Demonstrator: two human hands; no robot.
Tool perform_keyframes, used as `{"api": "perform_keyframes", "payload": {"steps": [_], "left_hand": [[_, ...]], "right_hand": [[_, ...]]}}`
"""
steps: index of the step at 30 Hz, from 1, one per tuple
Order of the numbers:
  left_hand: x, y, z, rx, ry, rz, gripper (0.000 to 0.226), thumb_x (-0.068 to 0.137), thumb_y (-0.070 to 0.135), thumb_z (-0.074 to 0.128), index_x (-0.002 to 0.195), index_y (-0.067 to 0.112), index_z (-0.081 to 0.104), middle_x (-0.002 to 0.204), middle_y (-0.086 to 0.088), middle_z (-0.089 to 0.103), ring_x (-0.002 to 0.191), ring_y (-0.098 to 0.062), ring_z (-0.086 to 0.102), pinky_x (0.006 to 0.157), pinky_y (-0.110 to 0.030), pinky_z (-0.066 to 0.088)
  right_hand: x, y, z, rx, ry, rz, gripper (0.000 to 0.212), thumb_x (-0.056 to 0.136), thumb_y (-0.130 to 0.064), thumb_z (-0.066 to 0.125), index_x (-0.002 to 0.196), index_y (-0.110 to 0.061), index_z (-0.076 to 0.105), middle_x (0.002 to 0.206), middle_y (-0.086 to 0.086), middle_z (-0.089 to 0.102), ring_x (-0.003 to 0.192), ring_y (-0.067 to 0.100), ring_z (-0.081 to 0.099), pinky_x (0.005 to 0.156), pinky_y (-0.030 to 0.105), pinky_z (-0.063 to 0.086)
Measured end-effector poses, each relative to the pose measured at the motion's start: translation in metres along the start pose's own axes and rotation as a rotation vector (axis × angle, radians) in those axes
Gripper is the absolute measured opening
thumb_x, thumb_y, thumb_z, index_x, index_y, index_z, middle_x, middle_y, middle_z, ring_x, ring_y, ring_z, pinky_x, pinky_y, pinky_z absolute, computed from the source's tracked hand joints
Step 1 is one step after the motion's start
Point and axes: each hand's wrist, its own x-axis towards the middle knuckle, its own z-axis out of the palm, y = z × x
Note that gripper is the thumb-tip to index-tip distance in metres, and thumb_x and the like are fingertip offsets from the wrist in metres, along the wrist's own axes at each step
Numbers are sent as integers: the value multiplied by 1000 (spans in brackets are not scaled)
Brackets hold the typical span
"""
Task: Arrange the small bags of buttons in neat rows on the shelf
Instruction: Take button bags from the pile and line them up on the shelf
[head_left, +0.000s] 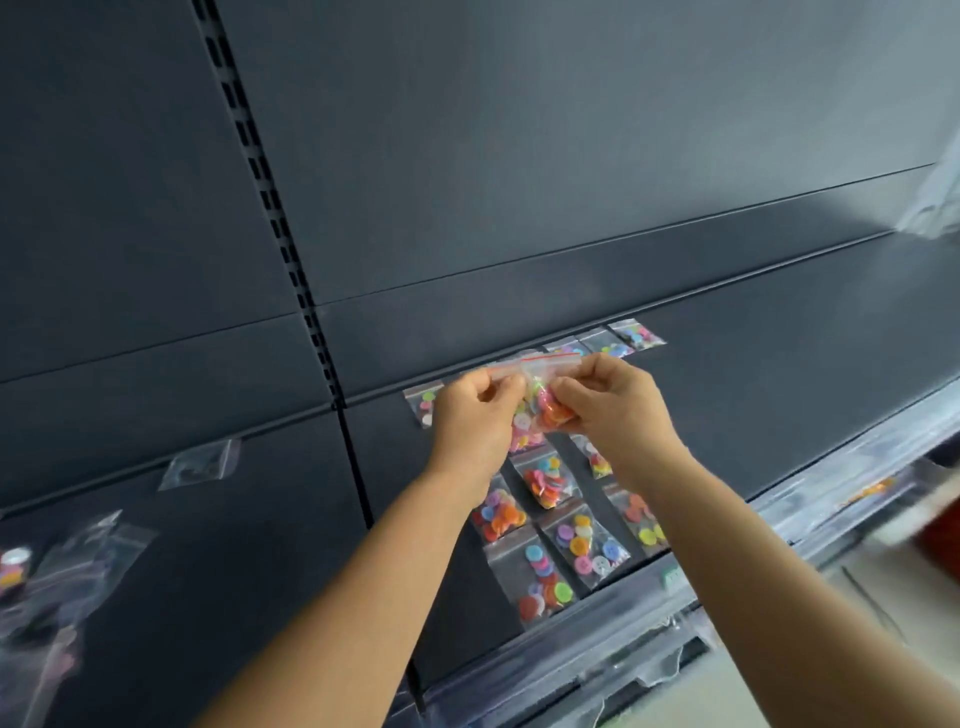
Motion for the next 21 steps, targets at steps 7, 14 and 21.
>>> {"api": "perform_keyframes", "payload": {"steps": [7,14,21], "left_hand": [[20,-1,43,80,-204,53,24,86,7,64,107,19,64,101,5,70,94,-10,66,82,-26,54],[43,-7,93,232,-96,83,27,85,16,67,110,19,58,96,4,69,87,-12,66,73,-27,55],[62,-3,166,298,51,-15,18,90,19,61,105,19,51,89,-4,65,72,-14,59,54,-21,39]], "right_hand": [[21,11,-44,-54,165,24,12,88,-6,62,76,-7,65,63,4,68,61,18,64,70,38,57],[60,22,-97,-199,172,-4,20,90,-19,57,77,-7,66,64,9,62,55,17,45,50,27,38],[124,39,-161,-244,99,24,13,87,-13,61,74,-14,64,60,-4,65,55,13,56,60,29,47]]}}
